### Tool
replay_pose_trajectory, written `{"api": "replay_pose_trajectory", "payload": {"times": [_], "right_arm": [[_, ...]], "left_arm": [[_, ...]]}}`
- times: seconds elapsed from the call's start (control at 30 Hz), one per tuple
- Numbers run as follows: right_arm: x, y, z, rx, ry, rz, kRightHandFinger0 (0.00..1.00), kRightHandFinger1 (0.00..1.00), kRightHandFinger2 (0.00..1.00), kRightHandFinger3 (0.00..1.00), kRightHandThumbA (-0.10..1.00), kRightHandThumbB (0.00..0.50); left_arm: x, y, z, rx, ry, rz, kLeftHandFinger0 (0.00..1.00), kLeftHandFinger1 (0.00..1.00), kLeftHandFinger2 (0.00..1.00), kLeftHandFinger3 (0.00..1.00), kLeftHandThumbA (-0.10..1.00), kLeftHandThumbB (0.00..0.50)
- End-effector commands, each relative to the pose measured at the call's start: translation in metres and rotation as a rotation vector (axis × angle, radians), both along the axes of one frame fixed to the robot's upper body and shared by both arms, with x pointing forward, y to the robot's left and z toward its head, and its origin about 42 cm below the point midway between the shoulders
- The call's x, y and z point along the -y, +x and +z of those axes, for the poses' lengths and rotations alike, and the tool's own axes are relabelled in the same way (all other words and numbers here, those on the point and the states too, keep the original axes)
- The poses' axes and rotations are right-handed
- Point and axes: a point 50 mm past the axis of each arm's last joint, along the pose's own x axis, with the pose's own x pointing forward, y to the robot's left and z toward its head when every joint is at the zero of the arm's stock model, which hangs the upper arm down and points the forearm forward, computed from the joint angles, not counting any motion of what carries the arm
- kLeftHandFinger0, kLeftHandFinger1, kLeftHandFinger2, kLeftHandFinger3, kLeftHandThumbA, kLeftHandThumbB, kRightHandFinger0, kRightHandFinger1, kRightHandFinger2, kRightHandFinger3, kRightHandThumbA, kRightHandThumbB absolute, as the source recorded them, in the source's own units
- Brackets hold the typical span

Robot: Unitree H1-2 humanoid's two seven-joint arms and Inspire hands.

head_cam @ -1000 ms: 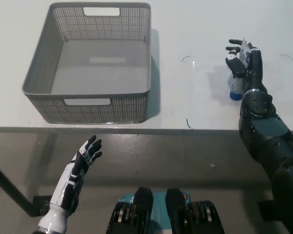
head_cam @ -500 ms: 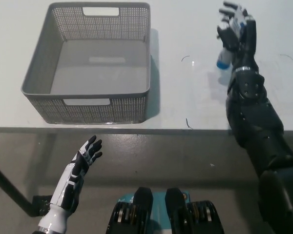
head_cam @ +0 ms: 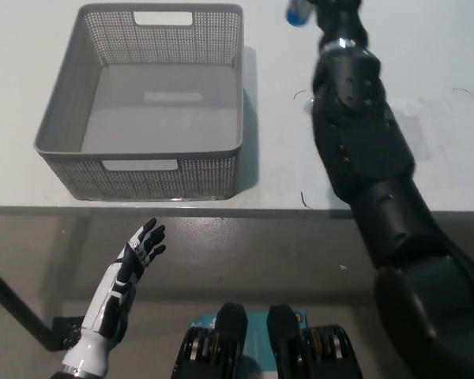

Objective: Use the right hand to pick up a shampoo and place it into a container on the left side

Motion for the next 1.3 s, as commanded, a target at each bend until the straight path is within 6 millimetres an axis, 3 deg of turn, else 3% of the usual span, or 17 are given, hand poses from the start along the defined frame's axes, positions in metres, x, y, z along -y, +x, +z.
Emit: {"api": "replay_pose_trajectory", "payload": {"times": [0.0,0.07,0.1,0.13,0.17,0.23,0.37,0.57,0.73,0.93,0.97,1.0,1.03,1.07,1.1,1.17,1.27], "right_arm": [[-0.045,-0.009,0.054,0.118,-0.06,0.098,0.0,0.19,0.55,0.5,-0.1,0.137],[-0.061,-0.013,0.053,0.113,-0.086,0.111,0.0,0.19,0.56,0.5,-0.1,0.151],[-0.063,-0.013,0.053,0.111,-0.089,0.113,0.0,0.2,0.54,0.46,-0.1,0.205],[-0.073,-0.014,0.047,0.097,-0.098,0.142,0.0,0.2,0.58,0.49,-0.1,0.136],[-0.077,-0.015,0.044,0.095,-0.105,0.154,0.0,0.23,0.62,0.55,-0.1,0.126],[-0.091,-0.017,0.03,0.063,-0.162,0.14,0.0,0.29,0.72,0.69,-0.1,0.141],[-0.103,-0.019,0.009,0.014,-0.209,0.148,0.0,0.27,0.68,0.69,-0.1,0.136],[-0.104,-0.016,-0.026,-0.074,-0.256,0.151,0.0,0.27,0.68,0.73,-0.1,0.116],[-0.099,-0.013,-0.043,-0.131,-0.281,0.134,0.0,0.24,0.64,0.67,-0.1,0.114],[-0.085,-0.007,-0.06,-0.193,-0.28,0.14,0.01,0.31,0.71,0.74,-0.1,0.141],[-0.082,-0.006,-0.062,-0.197,-0.274,0.139,0.05,0.37,0.77,0.8,-0.1,0.145],[-0.079,-0.005,-0.063,-0.201,-0.264,0.143,0.12,0.42,0.76,0.75,-0.04,0.146],[-0.076,-0.004,-0.064,-0.205,-0.253,0.153,0.26,0.52,0.79,0.77,0.06,0.172],[-0.075,-0.004,-0.064,-0.205,-0.249,0.158,0.27,0.44,0.65,0.67,0.13,0.18],[-0.074,-0.003,-0.064,-0.208,-0.239,0.17,0.26,0.4,0.57,0.68,0.17,0.172],[-0.071,-0.002,-0.065,-0.227,-0.217,0.214,0.41,0.6,0.81,0.95,0.27,0.205],[-0.07,-0.001,-0.065,-0.217,-0.239,0.226,0.58,0.74,0.93,1.0,0.41,0.221]], "left_arm": [[0.0,0.006,0.009,0.033,-0.009,-0.029,1.0,1.0,1.0,1.0,1.0,0.0],[0.001,0.005,0.008,0.024,-0.012,-0.033,1.0,1.0,1.0,1.0,1.0,0.0],[0.001,0.005,0.008,0.023,-0.013,-0.033,1.0,1.0,1.0,1.0,1.0,0.0],[0.001,0.004,0.008,0.023,-0.012,-0.029,1.0,1.0,1.0,1.0,1.0,0.0],[0.001,0.004,0.008,0.022,-0.01,-0.024,1.0,1.0,1.0,1.0,1.0,0.0],[0.0,0.004,0.007,0.027,-0.005,-0.029,1.0,1.0,1.0,1.0,1.0,0.0],[-0.001,0.004,0.005,0.035,0.003,-0.029,1.0,1.0,1.0,1.0,1.0,0.0],[0.0,0.003,0.007,0.041,0.032,-0.024,1.0,1.0,1.0,1.0,1.0,0.0],[0.001,0.006,0.011,0.04,0.021,-0.031,1.0,1.0,1.0,1.0,1.0,0.0],[0.001,0.007,0.012,0.05,0.033,-0.026,1.0,1.0,1.0,1.0,1.0,0.0],[0.001,0.006,0.012,0.05,0.032,-0.028,1.0,1.0,1.0,1.0,1.0,0.0],[0.001,0.006,0.013,0.049,0.034,-0.03,1.0,1.0,1.0,1.0,1.0,0.0],[0.001,0.006,0.013,0.051,0.037,-0.031,1.0,1.0,1.0,1.0,1.0,0.0],[0.001,0.006,0.013,0.05,0.039,-0.03,1.0,1.0,1.0,1.0,1.0,0.0],[0.001,0.006,0.013,0.047,0.039,-0.03,1.0,1.0,1.0,1.0,1.0,0.0],[0.001,0.006,0.012,0.047,0.035,-0.033,1.0,1.0,1.0,1.0,0.99,0.0],[0.0,0.006,0.012,0.05,0.043,-0.031,1.0,1.0,1.0,1.0,0.98,0.0]]}}
